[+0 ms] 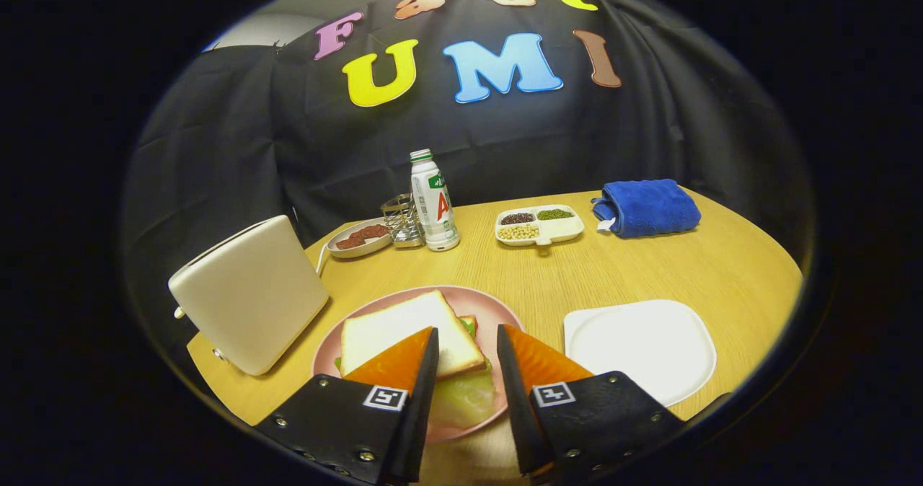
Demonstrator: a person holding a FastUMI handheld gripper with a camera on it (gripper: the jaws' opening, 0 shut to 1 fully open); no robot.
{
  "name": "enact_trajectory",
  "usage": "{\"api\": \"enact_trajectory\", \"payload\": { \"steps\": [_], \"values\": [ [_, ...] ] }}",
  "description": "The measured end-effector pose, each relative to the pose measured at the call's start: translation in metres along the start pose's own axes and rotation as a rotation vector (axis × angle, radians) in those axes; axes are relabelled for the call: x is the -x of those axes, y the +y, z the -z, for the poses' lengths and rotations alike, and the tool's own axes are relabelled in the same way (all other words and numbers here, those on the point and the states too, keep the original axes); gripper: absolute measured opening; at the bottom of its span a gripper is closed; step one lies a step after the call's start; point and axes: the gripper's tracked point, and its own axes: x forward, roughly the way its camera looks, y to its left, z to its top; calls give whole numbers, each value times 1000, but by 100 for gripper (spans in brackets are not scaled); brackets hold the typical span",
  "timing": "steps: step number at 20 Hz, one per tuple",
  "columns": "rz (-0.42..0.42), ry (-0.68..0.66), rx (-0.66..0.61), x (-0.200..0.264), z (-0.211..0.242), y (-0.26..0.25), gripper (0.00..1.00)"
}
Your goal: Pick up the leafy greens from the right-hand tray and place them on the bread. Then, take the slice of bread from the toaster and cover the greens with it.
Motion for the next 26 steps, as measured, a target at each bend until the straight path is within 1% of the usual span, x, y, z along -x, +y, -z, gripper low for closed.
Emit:
{"api": "enact_trajectory", "payload": {
  "steps": [1, 3, 7, 12, 15, 19, 26],
  "values": [
    [0, -9, 6, 1, -3, 1, 56],
    [0, -29, 26, 3, -10, 1, 62],
    [7, -68, 88, 10, -35, -4, 62],
    [15, -143, 144, 25, -81, -18, 62],
    [-25, -201, 182, 40, -107, -29, 62],
    [-18, -241, 233, 60, -129, -70, 62],
    [-51, -286, 237, 97, -149, -147, 62]
  ]
}}
